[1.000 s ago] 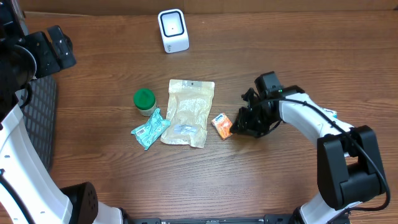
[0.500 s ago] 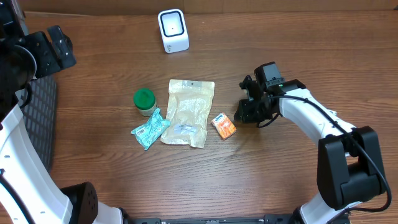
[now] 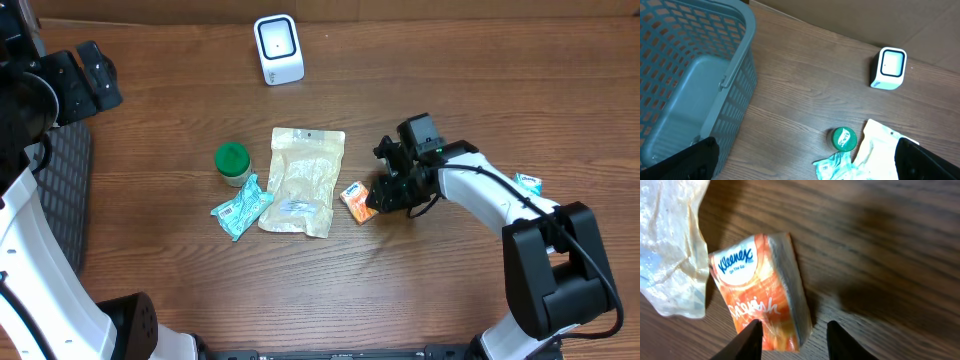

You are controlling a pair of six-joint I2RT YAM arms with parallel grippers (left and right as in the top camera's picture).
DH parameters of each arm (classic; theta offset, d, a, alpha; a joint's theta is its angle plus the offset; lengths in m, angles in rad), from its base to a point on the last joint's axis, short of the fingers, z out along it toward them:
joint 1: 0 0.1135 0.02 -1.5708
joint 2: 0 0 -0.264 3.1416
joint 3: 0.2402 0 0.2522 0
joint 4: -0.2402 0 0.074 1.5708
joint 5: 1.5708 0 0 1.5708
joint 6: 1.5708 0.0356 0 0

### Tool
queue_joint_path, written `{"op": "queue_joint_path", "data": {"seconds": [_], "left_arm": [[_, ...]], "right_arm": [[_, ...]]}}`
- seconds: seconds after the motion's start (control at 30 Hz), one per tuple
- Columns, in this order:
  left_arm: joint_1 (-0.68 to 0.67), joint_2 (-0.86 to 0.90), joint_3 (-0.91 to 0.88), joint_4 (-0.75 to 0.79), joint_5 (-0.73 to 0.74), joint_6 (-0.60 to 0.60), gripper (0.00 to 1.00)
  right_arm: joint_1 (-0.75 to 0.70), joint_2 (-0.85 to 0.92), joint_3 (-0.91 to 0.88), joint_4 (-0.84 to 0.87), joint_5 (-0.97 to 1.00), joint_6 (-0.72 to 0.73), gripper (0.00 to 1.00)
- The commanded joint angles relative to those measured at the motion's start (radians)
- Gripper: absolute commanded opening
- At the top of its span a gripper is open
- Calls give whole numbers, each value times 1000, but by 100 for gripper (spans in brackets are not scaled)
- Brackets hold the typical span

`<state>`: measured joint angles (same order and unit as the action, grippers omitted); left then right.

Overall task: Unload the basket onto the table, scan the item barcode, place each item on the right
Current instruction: 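Lift the orange pack and carry it toward the scanner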

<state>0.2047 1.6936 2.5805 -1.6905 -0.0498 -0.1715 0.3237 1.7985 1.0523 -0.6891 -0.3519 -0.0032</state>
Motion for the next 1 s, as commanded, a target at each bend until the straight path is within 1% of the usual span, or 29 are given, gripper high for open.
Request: {"op": "queue_joint_path", "data": {"seconds": [0.0,0.17,0.23,0.3,0.43,0.5,0.53,0.63,0.73,0.83,0.97], "left_arm": [[5,3,8,1,-9,23,100],[5,3,8,1,-9,23,99],[5,3,8,1,-10,23,99],[5,3,8,1,-9,23,100],[5,3,8,1,-9,23,100],[5,3,8,1,-9,23,100],[5,3,8,1,-9,23,100],[5,3,8,1,-9,23,99],[5,3,8,1,-10,23,100],[5,3,8,1,-9,23,99],[5,3,8,1,-9,23,100]], "right_arm": [[8,5,-32,21,-8,-5,42],[8,5,-72,68,-8,-1,41],[8,5,-89,87,-8,0,40],[8,5,-100,104,-8,3,35],[8,5,-104,121,-8,7,24],[8,5,-104,126,-8,8,12],[8,5,-104,129,-8,14,4],[8,5,-90,121,-29,32,4],[-1,-5,-41,59,-104,32,4],[-32,-29,40,-31,-269,32,4],[-106,-54,148,-127,-544,32,4]]}}
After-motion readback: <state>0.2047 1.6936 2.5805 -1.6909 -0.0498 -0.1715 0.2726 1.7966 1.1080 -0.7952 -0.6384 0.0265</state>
